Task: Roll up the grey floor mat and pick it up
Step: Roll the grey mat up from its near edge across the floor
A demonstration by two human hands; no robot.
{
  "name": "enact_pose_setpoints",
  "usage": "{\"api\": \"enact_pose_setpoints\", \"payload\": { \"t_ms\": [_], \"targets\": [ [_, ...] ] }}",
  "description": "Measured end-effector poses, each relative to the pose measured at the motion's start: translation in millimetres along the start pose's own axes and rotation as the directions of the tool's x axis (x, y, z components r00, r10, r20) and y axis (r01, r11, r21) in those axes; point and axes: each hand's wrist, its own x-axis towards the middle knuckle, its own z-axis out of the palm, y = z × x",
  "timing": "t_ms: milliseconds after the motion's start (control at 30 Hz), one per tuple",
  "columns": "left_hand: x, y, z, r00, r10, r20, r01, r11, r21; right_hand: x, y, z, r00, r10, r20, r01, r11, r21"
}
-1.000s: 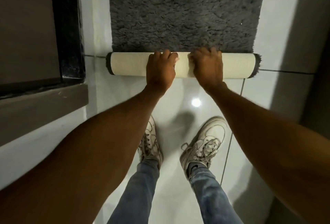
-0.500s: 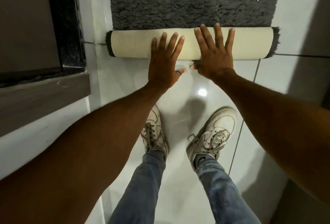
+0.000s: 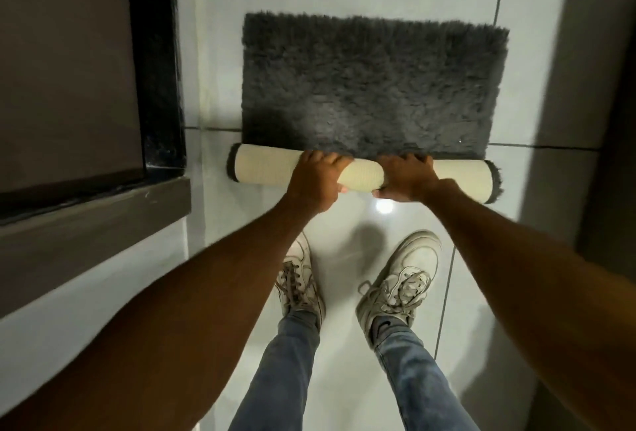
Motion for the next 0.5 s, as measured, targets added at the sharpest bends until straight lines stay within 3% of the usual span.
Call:
{"api": "enact_pose_setpoints", "payload": {
  "t_ms": [67,100,133,167,233,300,433,500],
  "targets": [
    [23,-11,-22,0.982,0.006,0.191,0.003,0.999,-0.046,10,4,-29,0.993,-0.047,0.107,0.041,0.998,0.057],
    [37,-15,-32,0.967,-0.017,0.255,0.036,0.997,-0.07,16,7,-41,0.996,-0.06,0.063,0.053,0.993,0.109],
    [47,-18,-40,0.972,-0.039,0.232,0.055,0.996,-0.064,19,11,-49,0.997,-0.045,-0.056,0.053,0.986,0.157],
    [55,-19,-43,0.99,-0.052,0.129,0.057,0.998,-0.034,20,15,-49,0.973,0.002,-0.23,0.046,0.978,0.202],
    [58,-18,-38,0.978,-0.06,-0.2,0.068,0.997,0.032,16,19,-36,0.828,0.061,-0.557,0.071,0.975,0.213],
    [47,-11,-22,0.935,-0.094,-0.343,0.101,0.995,0.005,16,20,-14,0.733,0.021,-0.68,0.106,0.984,0.145],
    [28,-2,11,0.972,-0.08,-0.221,0.105,0.989,0.107,17,29,9,0.877,-0.136,-0.462,0.088,0.988,-0.124],
    [31,-5,14,0.983,-0.045,-0.179,0.076,0.983,0.166,24,34,7,0.913,-0.145,-0.38,0.06,0.972,-0.226]
  ]
}}
